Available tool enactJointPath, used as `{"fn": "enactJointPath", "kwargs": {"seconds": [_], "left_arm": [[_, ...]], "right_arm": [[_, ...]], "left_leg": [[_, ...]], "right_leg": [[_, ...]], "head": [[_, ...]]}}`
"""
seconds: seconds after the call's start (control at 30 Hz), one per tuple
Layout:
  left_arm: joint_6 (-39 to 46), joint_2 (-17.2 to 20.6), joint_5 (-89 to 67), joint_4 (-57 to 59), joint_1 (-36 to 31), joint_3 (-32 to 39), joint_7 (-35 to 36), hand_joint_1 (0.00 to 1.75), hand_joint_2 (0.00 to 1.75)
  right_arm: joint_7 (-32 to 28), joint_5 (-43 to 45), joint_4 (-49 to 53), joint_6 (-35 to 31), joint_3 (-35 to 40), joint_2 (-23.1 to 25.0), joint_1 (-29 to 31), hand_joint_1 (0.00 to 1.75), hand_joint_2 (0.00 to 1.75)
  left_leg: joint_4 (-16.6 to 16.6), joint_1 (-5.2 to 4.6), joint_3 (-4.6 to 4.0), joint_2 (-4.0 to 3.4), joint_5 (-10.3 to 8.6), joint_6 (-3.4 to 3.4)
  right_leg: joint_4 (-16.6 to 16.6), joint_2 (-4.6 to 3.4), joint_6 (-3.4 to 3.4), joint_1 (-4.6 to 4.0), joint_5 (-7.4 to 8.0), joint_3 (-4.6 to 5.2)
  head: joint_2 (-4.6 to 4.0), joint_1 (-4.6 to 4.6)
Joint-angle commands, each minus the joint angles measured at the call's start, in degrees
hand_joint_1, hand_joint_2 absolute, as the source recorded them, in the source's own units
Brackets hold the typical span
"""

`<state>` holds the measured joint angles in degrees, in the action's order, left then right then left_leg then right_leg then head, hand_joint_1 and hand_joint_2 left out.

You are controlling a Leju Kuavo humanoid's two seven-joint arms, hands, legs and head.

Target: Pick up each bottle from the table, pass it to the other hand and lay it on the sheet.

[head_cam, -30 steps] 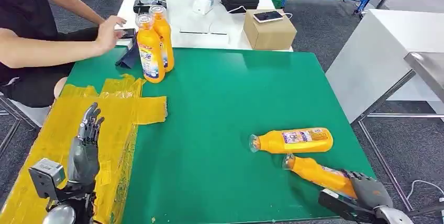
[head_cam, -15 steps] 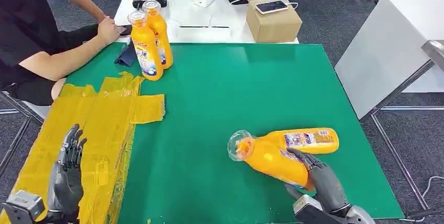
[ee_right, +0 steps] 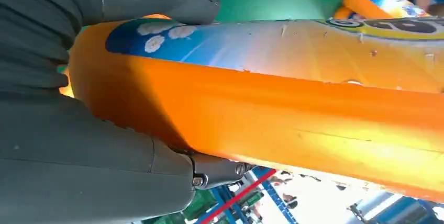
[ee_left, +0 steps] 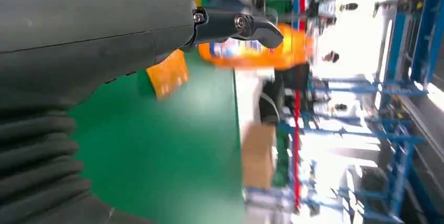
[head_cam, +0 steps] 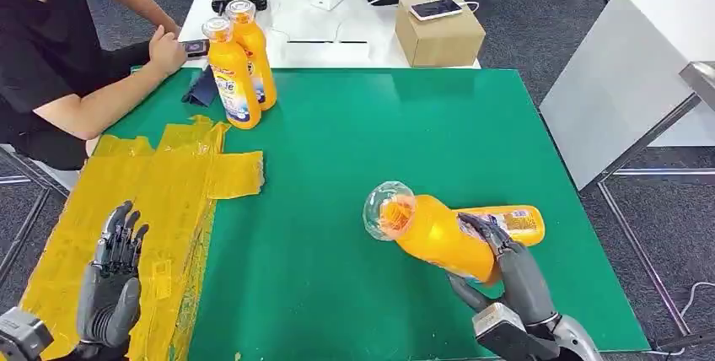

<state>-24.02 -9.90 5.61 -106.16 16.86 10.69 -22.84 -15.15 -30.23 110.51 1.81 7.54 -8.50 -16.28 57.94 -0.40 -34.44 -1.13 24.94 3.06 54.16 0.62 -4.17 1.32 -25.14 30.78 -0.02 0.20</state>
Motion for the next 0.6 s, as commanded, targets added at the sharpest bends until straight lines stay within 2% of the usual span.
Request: {"fn": "enactJointPath", "kwargs": {"seconds": [0.03,0.07,0.17,0.27,0.43,0.5,0.6], "left_arm": [[1.4,1.2,5.7,4.8,-3.5,-11.3,2.7,0.0,1.75],[1.5,1.7,6.6,4.8,-3.5,-12.3,2.7,0.0,1.75],[1.4,1.6,9.1,5.6,-3.9,-16.4,3.2,0.0,1.75],[2.1,1.4,9.0,5.8,-3.9,-17.3,3.1,0.0,1.75],[2.4,1.6,11.5,8.4,-6.0,-21.0,4.2,0.0,1.75],[2.7,1.6,11.9,9.4,-7.0,-22.0,4.5,0.0,1.75],[2.7,1.7,12.2,9.8,-7.4,-22.3,4.6,0.0,1.75]], "right_arm": [[3.0,-1.5,-15.4,-0.4,9.3,7.9,14.3,1.75,1.75],[3.1,-1.4,-15.9,-0.6,9.9,8.0,14.8,1.75,1.75],[4.2,-2.1,-21.0,-0.4,13.3,10.8,17.8,1.75,1.75],[4.4,-3.0,-22.7,-1.6,14.4,11.6,18.6,1.75,1.75],[4.8,-3.2,-31.2,-1.6,21.1,16.3,23.8,1.75,1.75],[5.6,-3.7,-35.8,-2.3,24.7,18.9,26.2,1.75,1.75],[5.5,-3.7,-38.1,-2.4,26.5,20.0,27.3,1.75,1.75]], "left_leg": [[-0.1,0.1,0.1,-0.14,-0.06,-0.15],[-0.1,0.09,0.13,-0.19,-0.11,-0.33],[-0.1,0.07,0.07,-0.02,-0.2,-0.42],[-0.1,0.07,0.1,-0.08,-0.18,-0.4],[-0.1,0.03,-0.17,-0.11,-0.23,-0.38],[-0.1,0.05,-0.13,-0.12,-0.27,-0.65],[-0.1,0.05,-0.28,-0.12,-0.35,-0.64]], "right_leg": [[-0.1,-0.21,0.17,-0.09,0.13,-0.02],[0.0,-0.36,0.37,-0.07,0.17,0.06],[0.1,-0.17,0.31,-0.05,0.11,0.09],[0.1,-0.23,0.26,-0.06,0.1,0.07],[0.3,-0.21,0.19,-0.04,0.12,0.04],[0.5,-0.3,0.36,-0.05,0.08,-0.1],[0.6,-0.24,0.43,-0.06,0.18,0.12]], "head": [[0.0,0.02],[0.0,-0.02],[0.0,0.0],[0.0,0.0],[0.0,0.0],[0.0,0.0],[0.0,0.02]]}}
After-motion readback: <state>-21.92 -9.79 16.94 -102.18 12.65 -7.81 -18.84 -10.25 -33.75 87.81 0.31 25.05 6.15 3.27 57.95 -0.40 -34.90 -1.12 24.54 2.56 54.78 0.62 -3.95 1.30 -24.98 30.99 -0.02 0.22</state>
